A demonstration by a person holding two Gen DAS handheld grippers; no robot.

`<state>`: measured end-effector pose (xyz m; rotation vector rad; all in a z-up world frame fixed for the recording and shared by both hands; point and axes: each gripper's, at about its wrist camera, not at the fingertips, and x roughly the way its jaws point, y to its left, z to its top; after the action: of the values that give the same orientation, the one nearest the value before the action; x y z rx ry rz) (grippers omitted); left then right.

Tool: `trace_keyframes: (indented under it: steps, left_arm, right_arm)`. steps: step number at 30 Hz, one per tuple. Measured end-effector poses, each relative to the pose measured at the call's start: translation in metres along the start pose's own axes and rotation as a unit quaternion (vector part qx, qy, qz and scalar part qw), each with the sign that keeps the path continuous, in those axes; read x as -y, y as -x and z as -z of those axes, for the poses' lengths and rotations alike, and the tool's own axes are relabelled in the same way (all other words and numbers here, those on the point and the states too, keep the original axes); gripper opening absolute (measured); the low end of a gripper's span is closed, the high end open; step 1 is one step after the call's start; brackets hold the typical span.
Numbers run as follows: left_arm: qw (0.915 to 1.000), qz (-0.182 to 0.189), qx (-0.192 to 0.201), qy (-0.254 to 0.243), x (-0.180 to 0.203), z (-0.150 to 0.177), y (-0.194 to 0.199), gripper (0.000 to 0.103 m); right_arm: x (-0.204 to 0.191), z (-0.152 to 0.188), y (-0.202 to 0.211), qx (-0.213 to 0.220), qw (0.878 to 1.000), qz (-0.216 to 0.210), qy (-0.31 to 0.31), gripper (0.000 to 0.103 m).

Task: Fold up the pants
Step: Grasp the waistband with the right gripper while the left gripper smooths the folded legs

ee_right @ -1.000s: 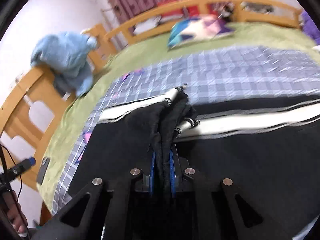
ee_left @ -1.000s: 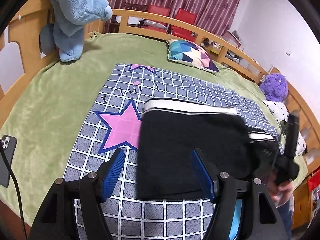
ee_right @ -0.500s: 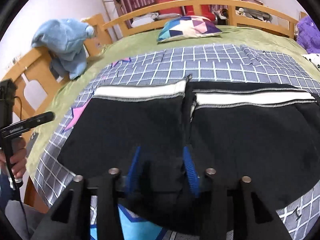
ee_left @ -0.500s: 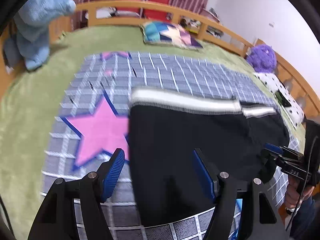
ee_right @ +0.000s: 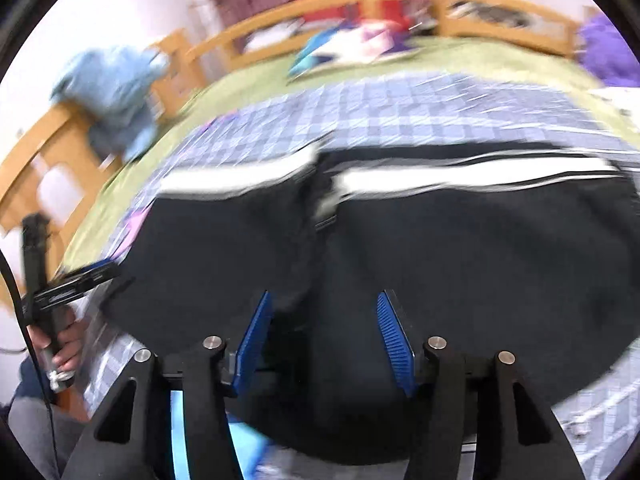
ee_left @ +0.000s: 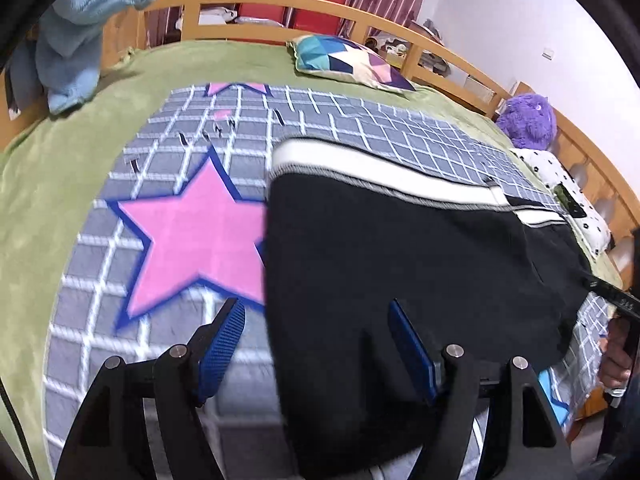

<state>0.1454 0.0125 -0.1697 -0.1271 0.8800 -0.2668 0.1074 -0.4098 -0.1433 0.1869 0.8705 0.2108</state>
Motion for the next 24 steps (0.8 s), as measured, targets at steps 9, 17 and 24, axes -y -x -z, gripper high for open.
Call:
trace_keyframes:
  steps: [9,17,24]
  left_arm:
    - [0.9962,0.034,-0.052,0.061,-0.027,-0.025,-0.054,0.070]
    - [0.9928,0.099,-0.065,0.021,-0.015,-0.036,-0.072,0.070]
    - [0.9799,0.155,-0.071,0.104,-0.029,-0.051,-0.092,0.039]
  right_arm:
    - [0.147,0.041,0.049,0.044,0.969,0.159,-0.183,0.061]
    - [0.180,0.050,0.021,0.061,0.966,0.086,-0.238,0.063]
    - [0.189,0.010,-0.013,0.063,0.961,0.060,-0.262,0.053]
